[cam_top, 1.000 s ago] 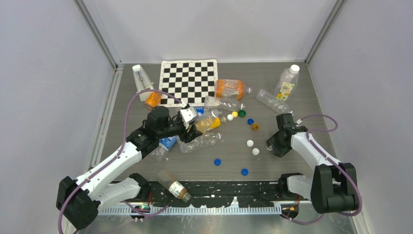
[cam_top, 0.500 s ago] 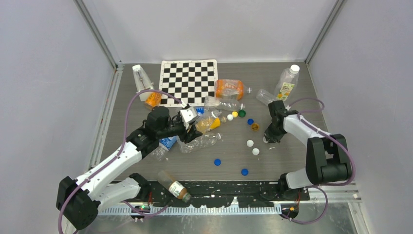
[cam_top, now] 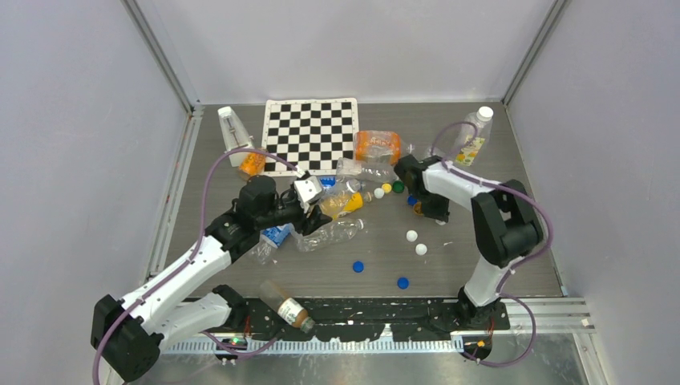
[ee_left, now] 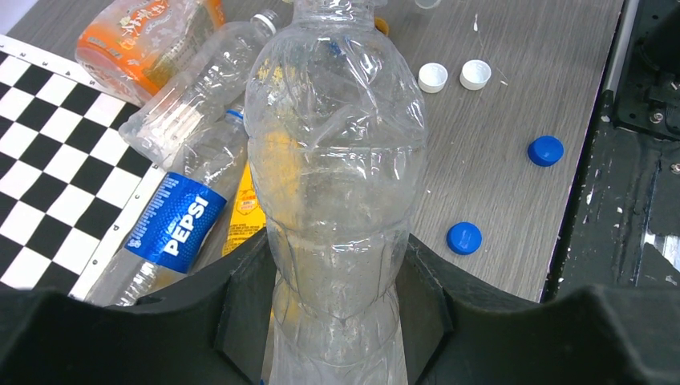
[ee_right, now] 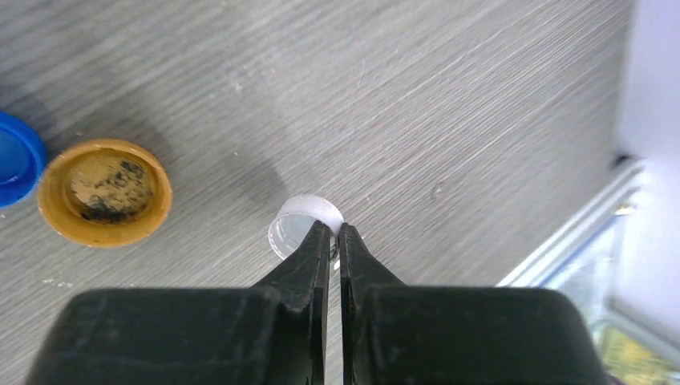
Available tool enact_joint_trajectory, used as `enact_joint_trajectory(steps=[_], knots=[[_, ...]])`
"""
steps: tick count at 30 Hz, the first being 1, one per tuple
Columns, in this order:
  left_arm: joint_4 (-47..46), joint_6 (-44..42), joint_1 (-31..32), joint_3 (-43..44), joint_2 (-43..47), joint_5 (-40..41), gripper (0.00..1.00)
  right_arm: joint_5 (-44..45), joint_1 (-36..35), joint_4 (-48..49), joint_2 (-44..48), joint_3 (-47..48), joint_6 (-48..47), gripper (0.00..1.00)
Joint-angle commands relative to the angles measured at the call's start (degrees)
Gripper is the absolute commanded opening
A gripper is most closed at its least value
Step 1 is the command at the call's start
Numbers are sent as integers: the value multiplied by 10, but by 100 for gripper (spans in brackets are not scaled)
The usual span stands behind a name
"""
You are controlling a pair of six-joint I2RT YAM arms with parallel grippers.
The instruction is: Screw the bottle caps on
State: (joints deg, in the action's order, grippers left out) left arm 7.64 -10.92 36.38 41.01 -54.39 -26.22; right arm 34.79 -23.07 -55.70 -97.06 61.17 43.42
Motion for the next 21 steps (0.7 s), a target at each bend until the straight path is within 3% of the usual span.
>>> enact_joint_trajectory(steps=[1, 8, 15, 21], knots=[[-4, -5, 2, 21, 18, 11, 0, 163, -46, -132, -91, 90, 9, 5], [5, -12, 2, 21, 37, 38, 0, 279, -116, -280, -283, 197, 66, 10], [7, -13, 3, 21, 42, 42, 0, 287, -161, -295, -327, 225, 75, 17], [9, -13, 2, 21, 45, 41, 0, 258, -194, -267, -339, 239, 46, 39]])
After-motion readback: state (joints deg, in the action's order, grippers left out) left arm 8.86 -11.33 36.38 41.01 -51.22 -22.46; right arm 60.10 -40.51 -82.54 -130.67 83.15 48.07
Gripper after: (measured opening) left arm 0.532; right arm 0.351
